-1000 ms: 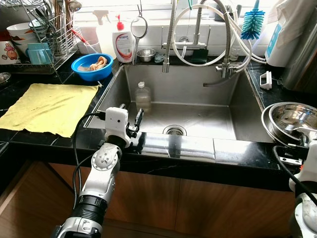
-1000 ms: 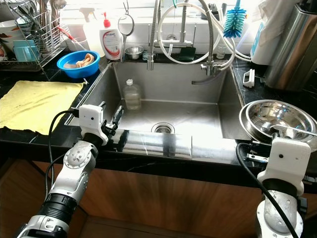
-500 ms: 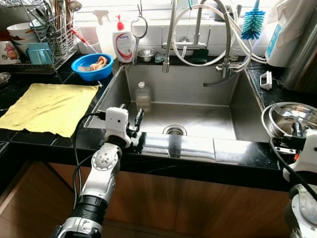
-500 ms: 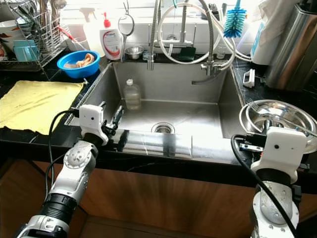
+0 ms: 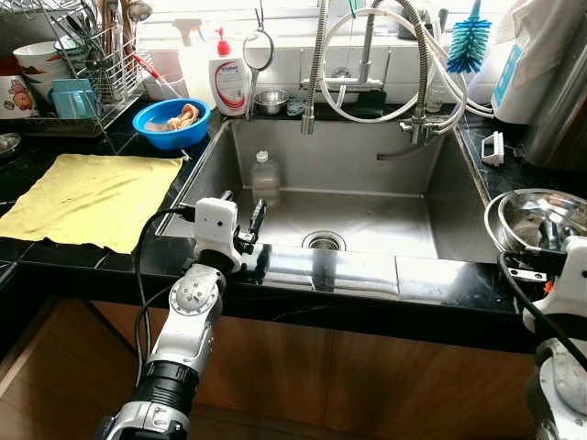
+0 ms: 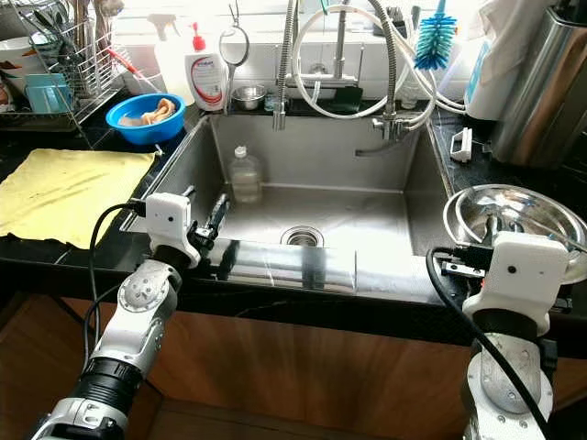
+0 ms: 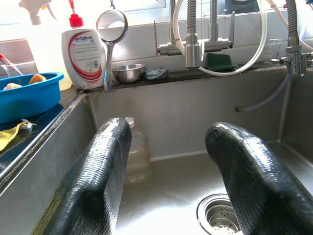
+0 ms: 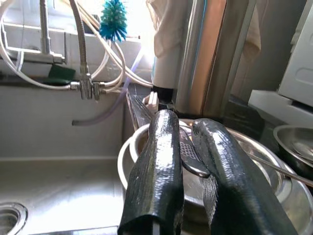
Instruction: Kitchen organization
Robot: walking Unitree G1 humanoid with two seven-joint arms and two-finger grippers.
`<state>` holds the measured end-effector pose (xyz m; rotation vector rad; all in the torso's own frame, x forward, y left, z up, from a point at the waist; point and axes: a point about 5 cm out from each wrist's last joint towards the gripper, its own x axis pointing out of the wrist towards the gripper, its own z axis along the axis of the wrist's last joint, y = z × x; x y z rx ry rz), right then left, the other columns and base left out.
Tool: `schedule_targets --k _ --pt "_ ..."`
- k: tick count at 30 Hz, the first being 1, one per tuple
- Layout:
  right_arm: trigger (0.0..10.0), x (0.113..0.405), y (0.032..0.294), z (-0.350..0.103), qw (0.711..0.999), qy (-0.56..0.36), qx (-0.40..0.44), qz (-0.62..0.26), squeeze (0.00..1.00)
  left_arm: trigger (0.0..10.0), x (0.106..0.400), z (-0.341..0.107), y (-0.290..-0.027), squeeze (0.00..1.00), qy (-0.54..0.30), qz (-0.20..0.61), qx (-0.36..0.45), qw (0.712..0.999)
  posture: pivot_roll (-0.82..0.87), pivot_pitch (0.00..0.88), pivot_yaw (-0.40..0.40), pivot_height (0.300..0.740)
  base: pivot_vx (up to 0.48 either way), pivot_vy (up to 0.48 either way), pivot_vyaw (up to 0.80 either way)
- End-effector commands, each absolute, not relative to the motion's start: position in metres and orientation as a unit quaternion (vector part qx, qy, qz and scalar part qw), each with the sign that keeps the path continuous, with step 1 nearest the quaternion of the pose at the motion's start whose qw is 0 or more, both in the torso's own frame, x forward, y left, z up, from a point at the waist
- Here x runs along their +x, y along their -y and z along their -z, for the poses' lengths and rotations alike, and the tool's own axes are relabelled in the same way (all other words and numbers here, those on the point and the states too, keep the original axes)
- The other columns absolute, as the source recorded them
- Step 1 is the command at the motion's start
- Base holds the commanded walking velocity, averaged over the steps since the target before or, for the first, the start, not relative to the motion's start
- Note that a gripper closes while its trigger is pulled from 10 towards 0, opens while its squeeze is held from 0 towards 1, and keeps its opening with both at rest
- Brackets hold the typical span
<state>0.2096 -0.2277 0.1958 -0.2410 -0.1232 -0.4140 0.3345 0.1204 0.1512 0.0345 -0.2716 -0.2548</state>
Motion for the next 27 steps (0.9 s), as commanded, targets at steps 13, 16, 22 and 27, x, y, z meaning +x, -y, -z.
schedule_targets --k 13,16,22,27 --pt "10.0 0.212 0.226 -0.200 0.970 0.074 -0.117 0.201 0.00 10.0 0.336 -0.150 -0.123 0.00 0.132 0.123 0.027 0.983 -0.09 0.000 0.045 0.740 0.000 0.000 0.00" --pt "10.0 0.213 0.225 -0.200 0.971 0.075 -0.115 0.196 0.00 10.0 0.336 -0.150 -0.124 0.00 0.132 0.122 0.028 0.983 -0.09 0.000 0.044 0.740 0.000 0.000 0.00" --pt "10.0 0.217 0.209 -0.202 0.981 0.091 -0.102 0.141 0.00 10.0 0.336 -0.150 -0.125 0.00 0.132 0.119 0.029 0.984 -0.09 0.000 0.043 0.740 0.000 0.000 0.00" --pt "10.0 0.220 0.201 -0.201 0.984 0.092 -0.096 0.117 0.00 10.0 0.336 -0.150 -0.125 0.00 0.133 0.118 0.029 0.984 -0.09 0.000 0.040 0.740 0.000 0.000 0.00"
